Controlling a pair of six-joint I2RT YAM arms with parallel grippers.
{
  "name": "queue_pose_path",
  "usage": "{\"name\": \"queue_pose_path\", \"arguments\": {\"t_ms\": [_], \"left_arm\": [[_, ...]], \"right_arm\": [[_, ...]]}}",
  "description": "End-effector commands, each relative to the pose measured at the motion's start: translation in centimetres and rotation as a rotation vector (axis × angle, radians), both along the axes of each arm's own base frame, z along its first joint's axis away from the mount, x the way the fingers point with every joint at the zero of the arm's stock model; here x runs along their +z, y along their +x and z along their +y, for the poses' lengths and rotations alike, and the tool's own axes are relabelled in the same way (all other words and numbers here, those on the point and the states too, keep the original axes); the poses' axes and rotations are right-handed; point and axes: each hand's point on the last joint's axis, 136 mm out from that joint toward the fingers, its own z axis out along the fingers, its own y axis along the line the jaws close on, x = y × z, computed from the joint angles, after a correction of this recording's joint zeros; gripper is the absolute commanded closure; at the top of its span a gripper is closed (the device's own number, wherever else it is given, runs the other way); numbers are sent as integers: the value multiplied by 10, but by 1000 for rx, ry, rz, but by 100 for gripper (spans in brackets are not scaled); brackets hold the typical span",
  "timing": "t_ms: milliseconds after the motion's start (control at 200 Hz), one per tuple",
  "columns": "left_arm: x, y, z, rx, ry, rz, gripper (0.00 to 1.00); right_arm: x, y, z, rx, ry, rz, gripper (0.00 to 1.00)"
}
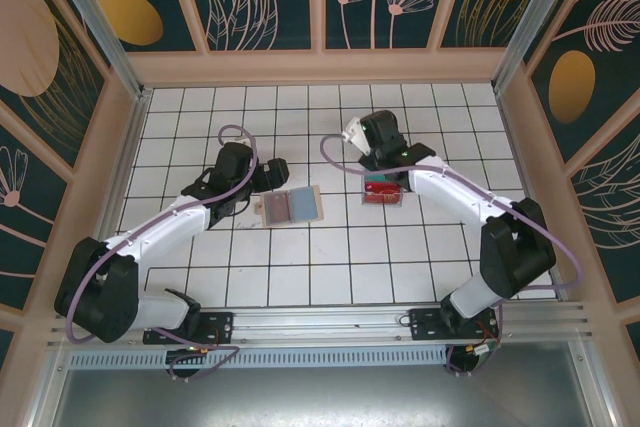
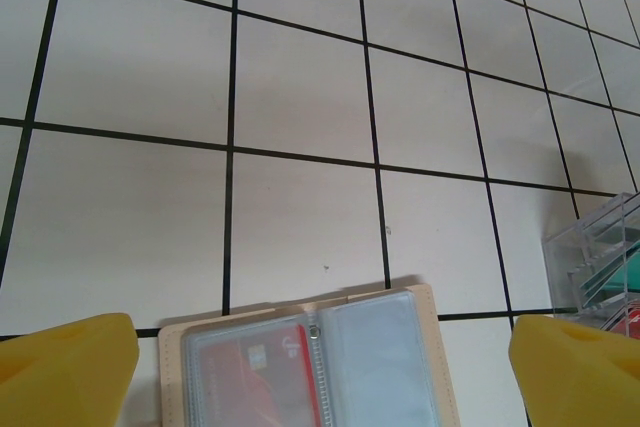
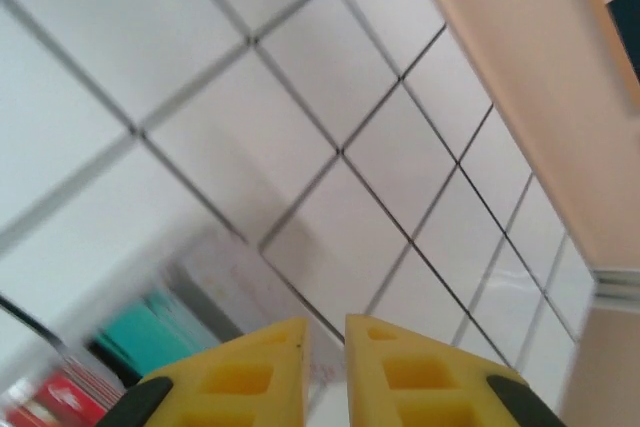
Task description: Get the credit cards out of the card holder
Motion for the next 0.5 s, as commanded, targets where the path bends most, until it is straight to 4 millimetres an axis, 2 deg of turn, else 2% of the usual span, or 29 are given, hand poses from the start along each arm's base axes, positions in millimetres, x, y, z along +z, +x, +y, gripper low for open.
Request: {"name": "queue_pose_path", "arguments": {"t_ms": [0, 185, 305, 355, 495], "left_arm": [[-12, -5, 3, 1, 3, 36, 11], [-25, -17, 7, -7, 25, 87, 28], [-36, -26, 9, -12, 30, 130, 39], [-40, -30, 9, -17, 24, 149, 45], [-56, -41, 6, -27, 5, 215, 53]], "right_arm": [[3, -7, 36, -124, 316, 142, 86], [-18, -22, 86, -188, 492, 326, 100], [-38, -39, 116, -180, 623, 478, 100], [-49, -46, 125, -193, 666, 528, 100], [-79, -64, 141, -220, 731, 652, 100]]}}
